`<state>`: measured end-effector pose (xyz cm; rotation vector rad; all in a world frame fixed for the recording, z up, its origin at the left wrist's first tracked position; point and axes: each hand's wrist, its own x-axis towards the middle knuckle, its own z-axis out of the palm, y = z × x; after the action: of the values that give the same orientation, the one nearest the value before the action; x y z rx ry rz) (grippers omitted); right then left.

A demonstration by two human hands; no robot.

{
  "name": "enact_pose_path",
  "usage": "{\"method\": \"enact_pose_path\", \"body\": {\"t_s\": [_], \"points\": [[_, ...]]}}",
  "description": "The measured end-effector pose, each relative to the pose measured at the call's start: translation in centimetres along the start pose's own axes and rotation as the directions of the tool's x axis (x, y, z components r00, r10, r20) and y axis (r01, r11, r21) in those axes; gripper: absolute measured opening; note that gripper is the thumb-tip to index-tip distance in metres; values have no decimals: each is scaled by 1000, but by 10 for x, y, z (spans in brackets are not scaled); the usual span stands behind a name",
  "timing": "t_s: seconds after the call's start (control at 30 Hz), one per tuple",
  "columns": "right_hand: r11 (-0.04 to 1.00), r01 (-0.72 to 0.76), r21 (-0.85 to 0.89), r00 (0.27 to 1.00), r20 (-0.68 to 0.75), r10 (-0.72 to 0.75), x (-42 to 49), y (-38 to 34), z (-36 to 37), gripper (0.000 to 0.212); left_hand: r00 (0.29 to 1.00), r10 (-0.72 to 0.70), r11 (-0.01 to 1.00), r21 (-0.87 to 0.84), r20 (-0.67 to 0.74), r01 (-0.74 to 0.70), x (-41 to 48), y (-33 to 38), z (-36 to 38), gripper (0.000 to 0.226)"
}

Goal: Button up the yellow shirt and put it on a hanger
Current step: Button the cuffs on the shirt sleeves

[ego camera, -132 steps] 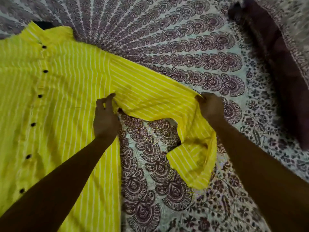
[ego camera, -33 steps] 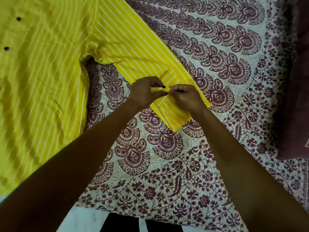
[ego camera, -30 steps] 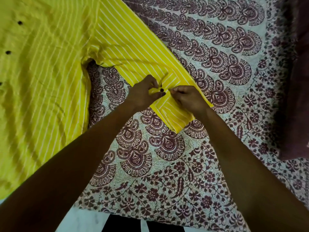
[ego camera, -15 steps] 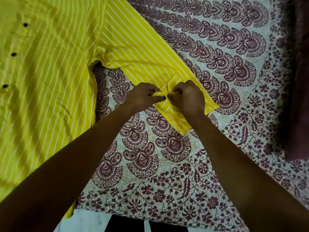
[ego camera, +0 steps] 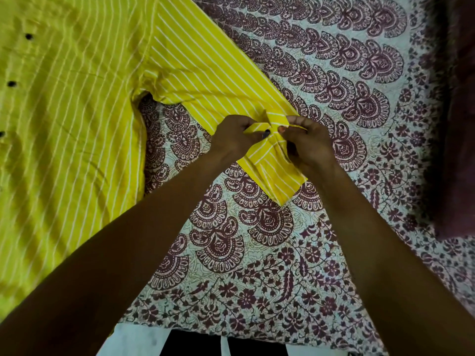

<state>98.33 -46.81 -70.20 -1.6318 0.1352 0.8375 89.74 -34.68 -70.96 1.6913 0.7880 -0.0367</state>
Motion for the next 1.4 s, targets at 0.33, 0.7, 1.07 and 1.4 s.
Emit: {"method": "enact_pose_path", "body": {"t_s": [0.33,0.7,1.07,1.4], "points": [[987,23,158,993,-116,-5,-16,-11,-9,36,998,-3,998,62,69,-1,1,14,3,31],[992,126,-5,977,-172,-125,-14,-17,-11,35,991,-69,978,206,111,45,3,25,13,51],[964,242,-111,964,-81,-252,-23,-22,-24,34,991,-35,983,181,133,10,5,30,26,69],[872,334,-358,912,-111,-395,-25,-13,-29,31,991,-20,991,137,135,1,-1,39,31,51]]}}
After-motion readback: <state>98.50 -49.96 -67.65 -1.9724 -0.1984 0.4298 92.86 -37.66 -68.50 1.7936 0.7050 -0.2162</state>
